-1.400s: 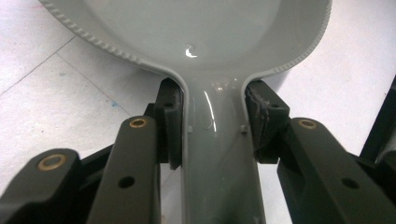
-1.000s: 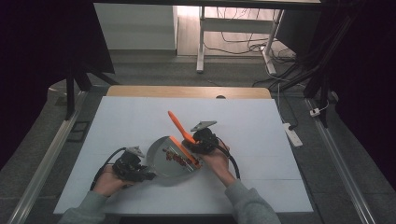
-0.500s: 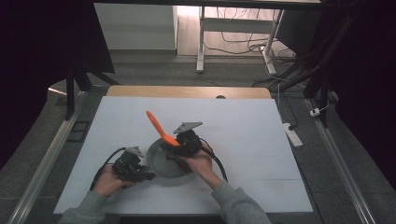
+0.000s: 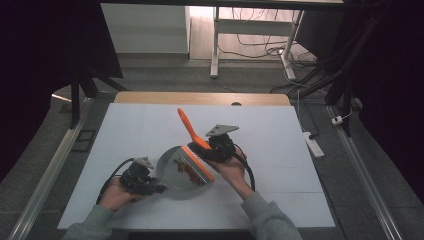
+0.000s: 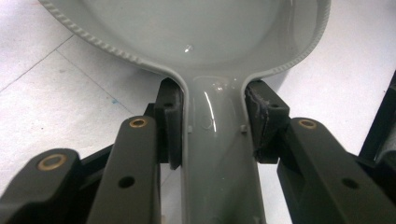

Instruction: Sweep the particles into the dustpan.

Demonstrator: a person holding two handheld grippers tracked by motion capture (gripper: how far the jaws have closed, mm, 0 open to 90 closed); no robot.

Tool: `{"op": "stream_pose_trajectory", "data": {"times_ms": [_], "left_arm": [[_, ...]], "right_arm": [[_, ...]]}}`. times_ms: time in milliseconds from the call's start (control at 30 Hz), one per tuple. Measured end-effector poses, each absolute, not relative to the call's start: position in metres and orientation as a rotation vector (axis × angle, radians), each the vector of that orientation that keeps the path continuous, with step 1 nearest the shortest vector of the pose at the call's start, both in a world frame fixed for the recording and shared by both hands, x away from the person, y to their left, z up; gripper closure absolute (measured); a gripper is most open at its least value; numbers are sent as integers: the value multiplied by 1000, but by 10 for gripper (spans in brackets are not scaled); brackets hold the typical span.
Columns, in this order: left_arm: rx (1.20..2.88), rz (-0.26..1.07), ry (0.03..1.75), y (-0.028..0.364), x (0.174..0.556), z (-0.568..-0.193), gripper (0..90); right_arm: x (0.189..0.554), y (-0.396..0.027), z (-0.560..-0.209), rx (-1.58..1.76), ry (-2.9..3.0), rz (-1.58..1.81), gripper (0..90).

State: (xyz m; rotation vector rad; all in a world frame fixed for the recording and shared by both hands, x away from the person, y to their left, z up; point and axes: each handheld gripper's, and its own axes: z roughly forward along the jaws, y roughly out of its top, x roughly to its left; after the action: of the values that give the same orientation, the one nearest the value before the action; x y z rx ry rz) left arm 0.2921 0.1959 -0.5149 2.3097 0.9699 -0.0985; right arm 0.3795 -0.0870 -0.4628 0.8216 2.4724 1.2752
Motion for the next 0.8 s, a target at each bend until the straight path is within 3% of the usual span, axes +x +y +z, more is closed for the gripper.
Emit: {"op": "stream_pose_trajectory", "data": {"times_ms": [800], "left_arm": [[2275,-40,969,199,287,-514,616]], "right_arm": [[368,-169,-459,877,2413,1252,705]]}}
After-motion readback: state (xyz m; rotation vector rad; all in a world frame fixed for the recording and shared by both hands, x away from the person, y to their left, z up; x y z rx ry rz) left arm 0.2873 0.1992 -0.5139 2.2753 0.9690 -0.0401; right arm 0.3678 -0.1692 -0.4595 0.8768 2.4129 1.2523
